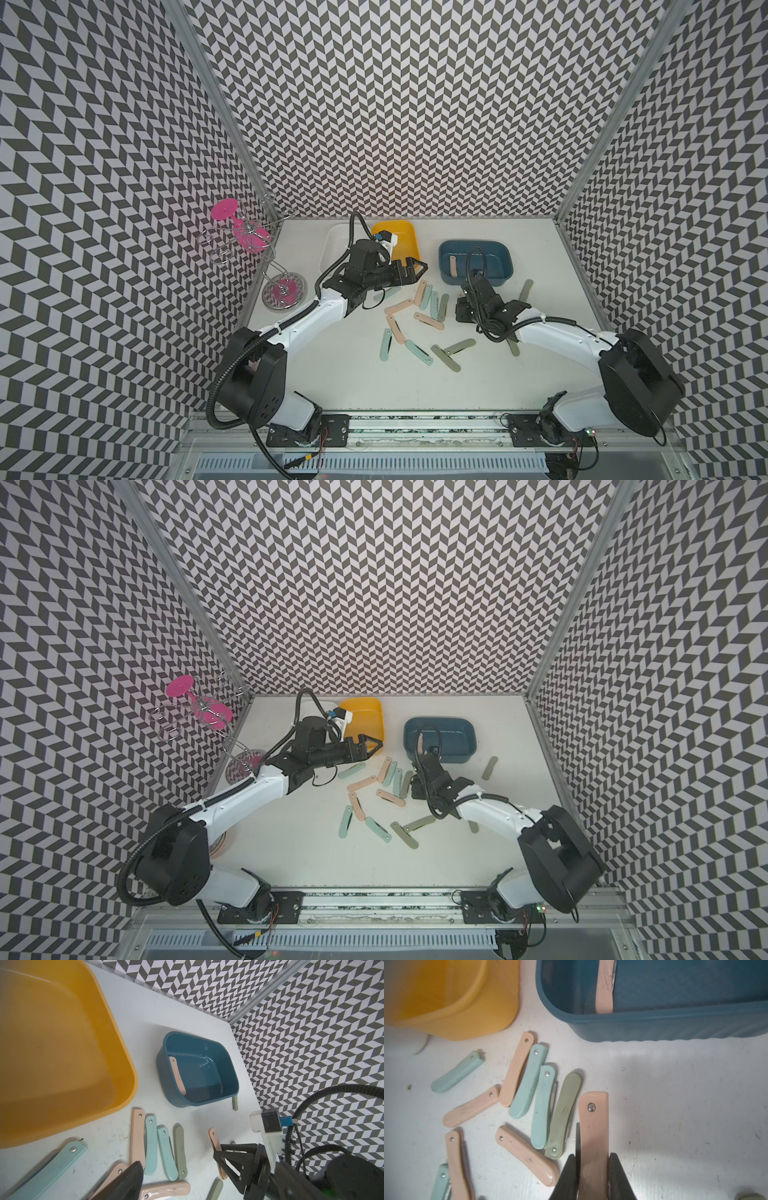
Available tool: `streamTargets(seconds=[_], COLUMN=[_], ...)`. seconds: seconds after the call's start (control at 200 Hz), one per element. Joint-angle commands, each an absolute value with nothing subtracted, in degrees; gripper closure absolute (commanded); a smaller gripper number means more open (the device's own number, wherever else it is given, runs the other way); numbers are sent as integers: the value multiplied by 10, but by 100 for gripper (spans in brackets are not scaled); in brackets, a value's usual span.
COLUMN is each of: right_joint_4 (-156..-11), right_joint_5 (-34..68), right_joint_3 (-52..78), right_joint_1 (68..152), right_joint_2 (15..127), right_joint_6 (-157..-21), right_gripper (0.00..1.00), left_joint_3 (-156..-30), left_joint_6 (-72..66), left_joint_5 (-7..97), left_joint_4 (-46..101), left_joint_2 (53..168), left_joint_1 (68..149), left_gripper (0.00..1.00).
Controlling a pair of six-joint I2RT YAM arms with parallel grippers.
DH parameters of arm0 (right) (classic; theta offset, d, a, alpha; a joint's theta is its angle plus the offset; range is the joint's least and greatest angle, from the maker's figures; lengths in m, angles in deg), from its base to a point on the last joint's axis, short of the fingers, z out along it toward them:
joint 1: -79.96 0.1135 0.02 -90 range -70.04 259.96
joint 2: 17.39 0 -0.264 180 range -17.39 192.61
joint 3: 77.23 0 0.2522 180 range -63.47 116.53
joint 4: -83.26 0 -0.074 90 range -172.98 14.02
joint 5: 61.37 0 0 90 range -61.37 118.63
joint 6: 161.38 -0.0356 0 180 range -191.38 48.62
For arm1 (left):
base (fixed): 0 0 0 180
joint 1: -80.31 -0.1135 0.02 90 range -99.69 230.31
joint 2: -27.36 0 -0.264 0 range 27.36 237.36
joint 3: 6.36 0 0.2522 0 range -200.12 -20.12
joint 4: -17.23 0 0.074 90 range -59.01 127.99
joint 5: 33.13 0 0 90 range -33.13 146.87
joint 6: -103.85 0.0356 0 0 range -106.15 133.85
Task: Place the fruit knives into the storage box by color
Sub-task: Pick up the fruit knife from the center of the board, then place the fruit knife in the storage box.
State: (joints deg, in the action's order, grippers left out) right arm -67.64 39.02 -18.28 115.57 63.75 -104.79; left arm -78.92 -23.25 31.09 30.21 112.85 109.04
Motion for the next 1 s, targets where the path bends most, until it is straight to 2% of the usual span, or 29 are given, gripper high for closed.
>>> streamTargets(seconds=[0.0, 0.22, 0.351, 0.626, 0.866, 0.997], right_joint_4=[-678, -697, -702, -738, -702, -710], right_joint_5=[366, 360, 342, 305, 280, 272], right_joint_3=[-151, -93, -37, 75, 147, 144], right_joint_1=[1144, 1113, 1069, 1000, 977, 976], right_joint_2=[599, 573, 602, 736, 853, 891], right_joint_6=[-1042, -1021, -1000, -944, -910, -899], right_gripper=[80, 80, 80, 80, 81, 81], left_joint_3=[-828, -893, -925, -959, -967, -968], left_joint_6=[-246, -249, -244, -232, -221, -214], left_joint_5=[311, 308, 307, 303, 297, 301], left_joint_4=[276, 275, 284, 298, 302, 306], left_joint_2=[1150, 1196, 1220, 1247, 1258, 1261], left_joint_1=[1095, 1095, 1095, 1085, 1074, 1074], left_gripper=[0, 0, 0, 0, 0, 0])
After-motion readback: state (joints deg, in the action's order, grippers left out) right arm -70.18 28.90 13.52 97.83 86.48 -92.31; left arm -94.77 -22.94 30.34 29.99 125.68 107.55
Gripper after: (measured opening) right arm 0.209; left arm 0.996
